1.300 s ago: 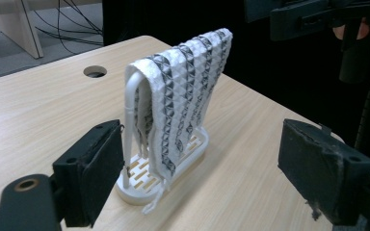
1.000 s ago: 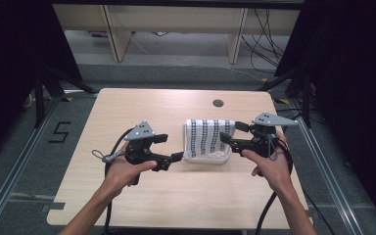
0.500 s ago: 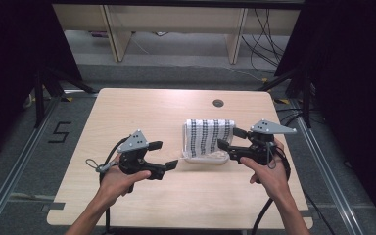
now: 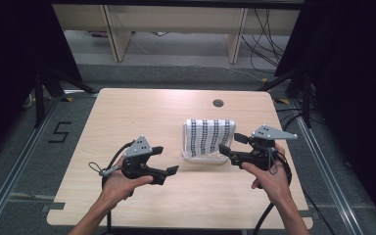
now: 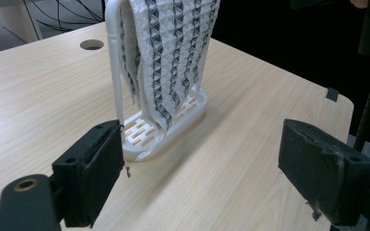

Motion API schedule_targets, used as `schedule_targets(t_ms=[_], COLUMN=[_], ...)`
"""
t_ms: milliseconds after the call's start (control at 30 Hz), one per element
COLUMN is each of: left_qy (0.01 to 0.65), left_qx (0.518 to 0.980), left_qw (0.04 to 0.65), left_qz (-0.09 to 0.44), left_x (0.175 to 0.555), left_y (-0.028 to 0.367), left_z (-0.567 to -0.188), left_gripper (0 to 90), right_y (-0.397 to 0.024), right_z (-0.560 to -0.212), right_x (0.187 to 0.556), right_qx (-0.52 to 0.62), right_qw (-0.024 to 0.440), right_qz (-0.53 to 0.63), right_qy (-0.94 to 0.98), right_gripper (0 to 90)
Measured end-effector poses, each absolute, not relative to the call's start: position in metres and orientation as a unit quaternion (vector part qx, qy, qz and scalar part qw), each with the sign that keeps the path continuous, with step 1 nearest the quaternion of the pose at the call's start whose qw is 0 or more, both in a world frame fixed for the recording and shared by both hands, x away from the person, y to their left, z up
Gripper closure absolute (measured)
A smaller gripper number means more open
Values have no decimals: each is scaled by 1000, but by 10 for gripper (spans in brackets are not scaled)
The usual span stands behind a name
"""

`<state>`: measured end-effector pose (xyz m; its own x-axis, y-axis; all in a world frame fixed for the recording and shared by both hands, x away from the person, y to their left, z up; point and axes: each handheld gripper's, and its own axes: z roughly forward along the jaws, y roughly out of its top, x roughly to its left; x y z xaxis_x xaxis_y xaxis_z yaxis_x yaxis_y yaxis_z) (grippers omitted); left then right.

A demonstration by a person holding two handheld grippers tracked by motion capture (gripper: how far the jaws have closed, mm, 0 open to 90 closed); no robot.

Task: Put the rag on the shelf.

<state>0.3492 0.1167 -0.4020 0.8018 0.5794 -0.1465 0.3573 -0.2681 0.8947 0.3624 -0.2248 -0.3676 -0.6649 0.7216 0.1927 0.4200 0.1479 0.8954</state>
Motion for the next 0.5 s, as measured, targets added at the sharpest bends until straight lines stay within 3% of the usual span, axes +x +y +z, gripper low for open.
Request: schedule_targets(t_ms=[500], left_qy=[296], left_qx=[796], left_qw=[518], left_qz=[104], left_x=[341], left_y=[118], left_z=[-407], left_gripper=[154], right_y=[-223], right_z=[-370], right_x=[354], right_qx=[382], right_qw=[151], right_qz=[520], right_qy=[750], right_gripper=[266])
